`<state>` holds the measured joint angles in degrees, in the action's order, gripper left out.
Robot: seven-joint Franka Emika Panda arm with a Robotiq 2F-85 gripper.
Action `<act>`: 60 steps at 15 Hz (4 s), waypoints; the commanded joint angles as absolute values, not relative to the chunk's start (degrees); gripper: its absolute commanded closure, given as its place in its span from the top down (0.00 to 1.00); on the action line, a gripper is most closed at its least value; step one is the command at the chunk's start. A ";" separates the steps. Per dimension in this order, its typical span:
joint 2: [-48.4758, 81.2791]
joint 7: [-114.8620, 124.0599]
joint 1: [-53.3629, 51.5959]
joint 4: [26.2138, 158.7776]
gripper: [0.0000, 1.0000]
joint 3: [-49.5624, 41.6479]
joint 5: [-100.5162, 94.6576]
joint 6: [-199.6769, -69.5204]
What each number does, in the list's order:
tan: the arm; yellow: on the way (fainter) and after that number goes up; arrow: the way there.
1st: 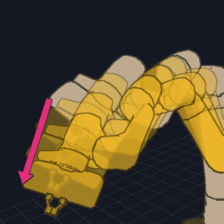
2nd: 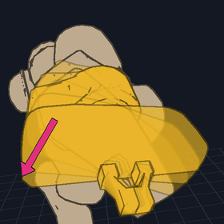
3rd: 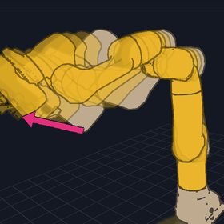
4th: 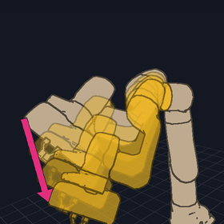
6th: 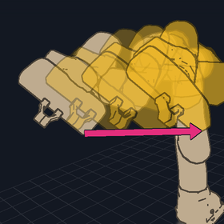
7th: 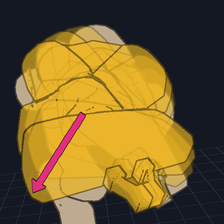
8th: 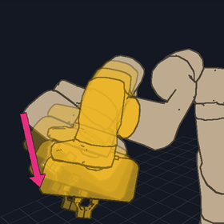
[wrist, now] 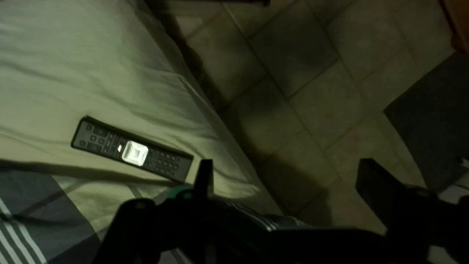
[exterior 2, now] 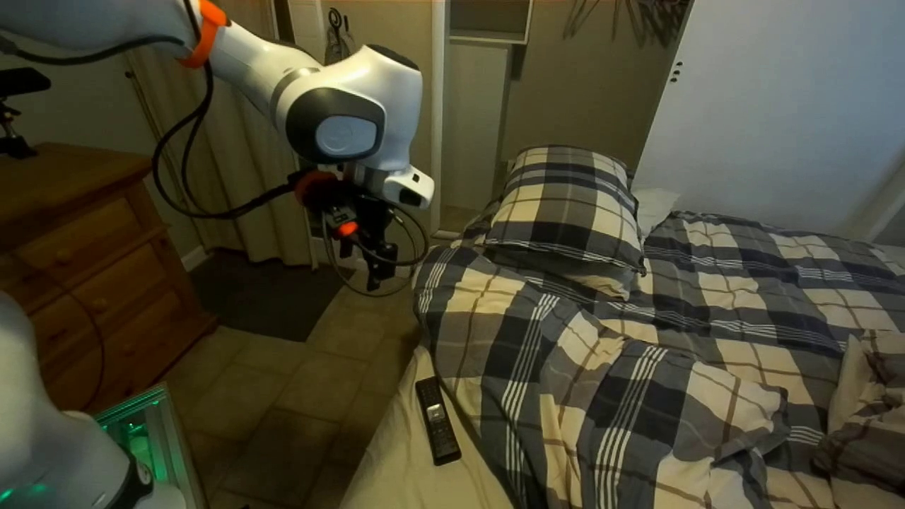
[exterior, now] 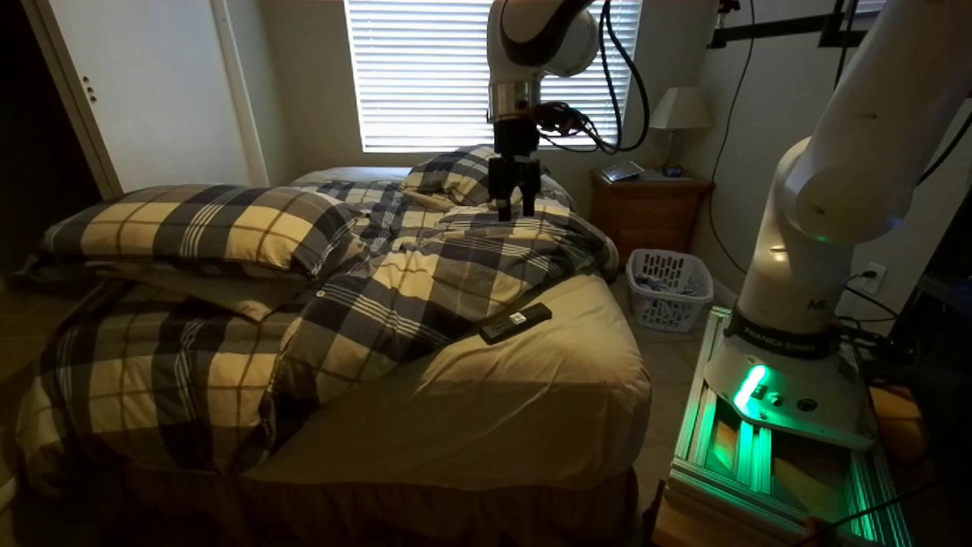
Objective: Clover the corner of the bed with the blanket and move the remote controller out of the water
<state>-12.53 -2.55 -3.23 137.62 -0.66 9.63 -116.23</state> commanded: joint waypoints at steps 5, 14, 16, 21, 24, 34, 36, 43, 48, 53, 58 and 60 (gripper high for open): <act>-0.13 -9.55 -1.07 132.27 1.00 -0.40 -3.73 -106.91; 2.24 -12.87 -0.85 133.15 1.00 -0.18 -4.23 -108.71; 2.25 -12.91 -0.85 133.10 1.00 -0.17 -4.25 -108.71; 2.25 -12.94 -0.86 133.10 1.00 -0.16 -4.26 -108.71; 2.25 -12.94 -0.86 133.10 1.00 -0.16 -4.26 -108.71; 1.57 -11.63 -1.11 134.89 1.00 0.00 -6.22 -111.59; 0.58 -8.95 -1.66 137.80 1.00 0.41 -10.34 -115.70; -0.77 -5.79 -1.27 147.01 1.00 0.45 -21.80 -135.63; 2.20 -6.00 1.25 149.84 1.00 -2.24 -24.19 -152.19; 2.16 -6.48 0.44 148.54 1.00 -1.36 -22.60 -148.63; 5.57 -14.09 1.07 147.01 1.00 -1.60 -21.84 -148.57; 7.27 -17.27 1.59 146.59 1.00 -2.28 -24.51 -148.32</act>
